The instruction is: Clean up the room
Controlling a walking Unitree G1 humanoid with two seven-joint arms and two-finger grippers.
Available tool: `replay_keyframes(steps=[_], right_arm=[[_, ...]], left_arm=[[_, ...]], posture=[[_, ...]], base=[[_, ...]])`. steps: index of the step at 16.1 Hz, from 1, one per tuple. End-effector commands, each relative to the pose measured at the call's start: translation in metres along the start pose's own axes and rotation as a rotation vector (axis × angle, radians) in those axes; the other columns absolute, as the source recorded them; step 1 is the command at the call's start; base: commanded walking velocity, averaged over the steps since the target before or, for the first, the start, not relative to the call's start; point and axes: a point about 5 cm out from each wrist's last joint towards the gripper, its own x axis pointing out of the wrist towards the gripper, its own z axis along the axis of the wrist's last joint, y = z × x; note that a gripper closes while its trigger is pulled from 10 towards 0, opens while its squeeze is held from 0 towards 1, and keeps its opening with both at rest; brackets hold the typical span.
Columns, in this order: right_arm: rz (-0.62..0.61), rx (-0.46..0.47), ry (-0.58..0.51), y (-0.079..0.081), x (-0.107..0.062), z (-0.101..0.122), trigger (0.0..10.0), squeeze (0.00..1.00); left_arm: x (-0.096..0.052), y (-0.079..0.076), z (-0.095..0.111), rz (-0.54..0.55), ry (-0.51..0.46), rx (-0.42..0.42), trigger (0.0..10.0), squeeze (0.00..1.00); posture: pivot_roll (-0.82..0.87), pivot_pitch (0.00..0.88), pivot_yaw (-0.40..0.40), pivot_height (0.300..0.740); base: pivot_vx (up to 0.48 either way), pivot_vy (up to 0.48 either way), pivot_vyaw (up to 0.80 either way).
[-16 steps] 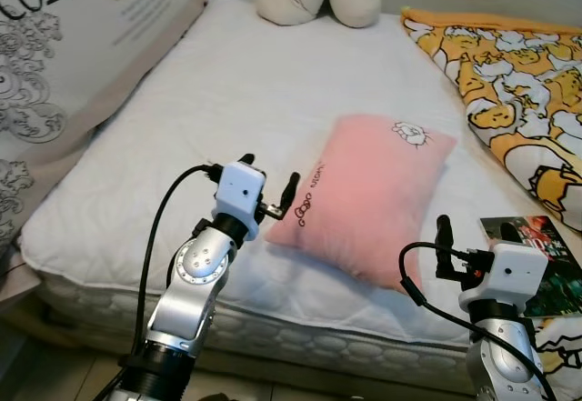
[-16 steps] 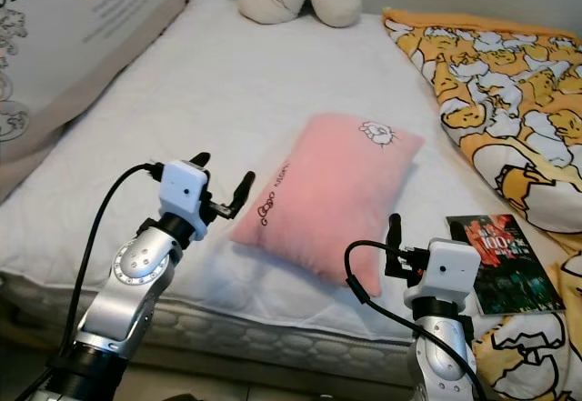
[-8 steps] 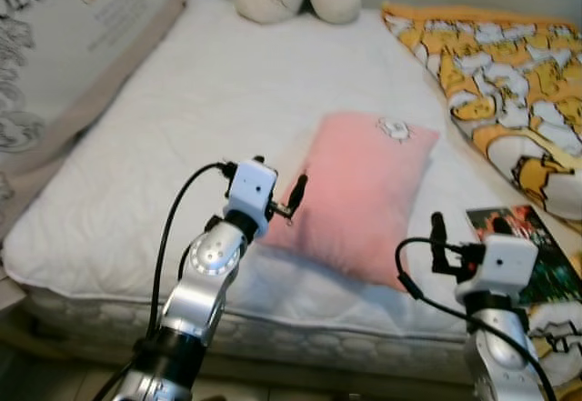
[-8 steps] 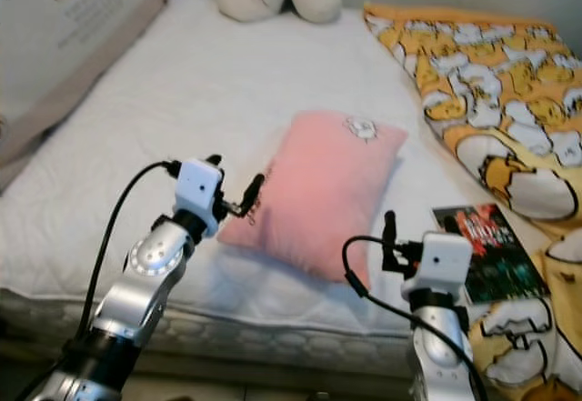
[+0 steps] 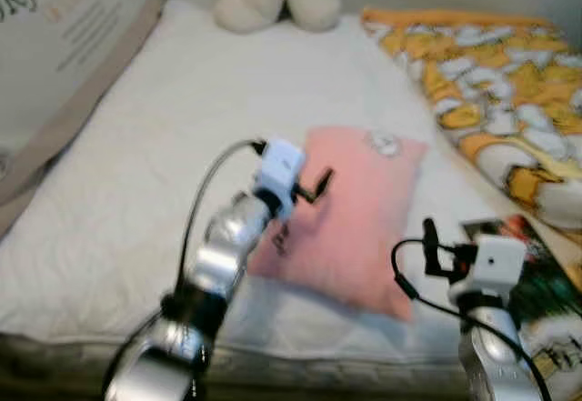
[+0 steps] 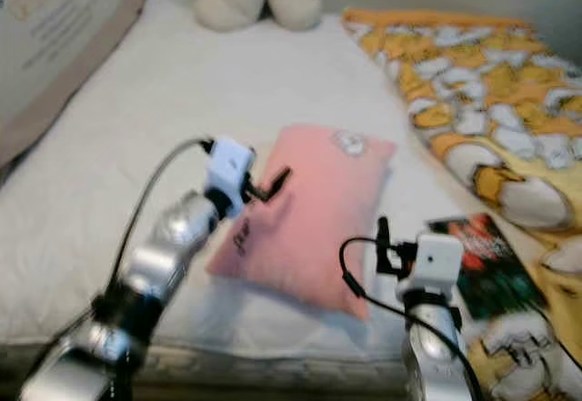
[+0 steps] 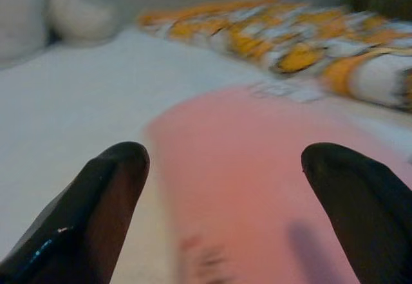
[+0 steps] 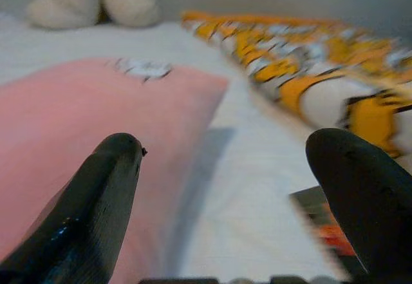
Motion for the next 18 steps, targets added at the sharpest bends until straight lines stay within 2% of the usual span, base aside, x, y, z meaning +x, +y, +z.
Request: replay_keyframes(steps=[1,2,3,5,9,11,12,14,18], right_arm=[[-0.01,0.031,0.046,-0.007,0.002,-0.006,10.0,0.13],[0.003,0.057,0.073,-0.01,0.004,-0.008,10.0,0.13],[0.021,0.089,0.105,-0.016,0.008,-0.01,10.0,0.12],[0.0,0.126,0.133,-0.025,0.011,-0.012,10.0,0.11],[-0.075,0.212,0.135,-0.044,0.012,-0.013,10.0,0.11],[-0.131,0.247,0.145,-0.056,0.012,-0.016,10.0,0.11],[-0.154,0.254,0.154,-0.063,0.013,-0.019,10.0,0.11],[-0.155,0.256,0.163,-0.068,0.016,-0.022,10.0,0.11],[-0.086,0.281,0.208,-0.059,0.029,-0.032,10.0,0.11]], left_arm=[[-0.001,0.014,-0.012,0.041,0.068,-0.057,10.0,0.0],[0.001,0.027,-0.014,0.073,0.105,-0.084,10.0,0.0],[0.001,0.046,-0.018,0.118,0.155,-0.135,10.0,0.0],[0.0,0.06,-0.018,0.148,0.179,-0.22,10.0,0.0],[-0.005,0.073,-0.028,0.178,0.206,-0.518,10.0,0.0],[-0.008,0.074,-0.036,0.187,0.215,-0.62,10.0,0.0],[-0.009,0.074,-0.039,0.187,0.224,-0.638,10.0,0.0],[-0.01,0.071,-0.043,0.177,0.235,-0.62,10.0,0.0],[-0.007,0.062,-0.049,0.16,0.25,-0.572,10.0,0.0]], posture=[[-0.07,0.0,-0.004,0.74],[-0.08,0.0,0.001,0.74],[-0.09,0.0,0.007,0.74],[-0.09,0.0,0.009,0.74],[-0.09,0.0,0.006,0.74],[-0.09,0.0,0.003,0.74],[-0.09,0.0,0.004,0.74],[-0.09,0.0,0.003,0.74],[-0.1,0.0,-0.001,0.74]], base=[[0.0,0.0,0.0],[0.0,0.0,0.0],[0.0,0.0,0.0],[0.0,0.0,0.0],[0.0,0.0,0.0],[0.0,0.0,0.0],[0.0,0.0,0.0],[0.0,0.0,0.0],[0.0,0.0,0.0]])
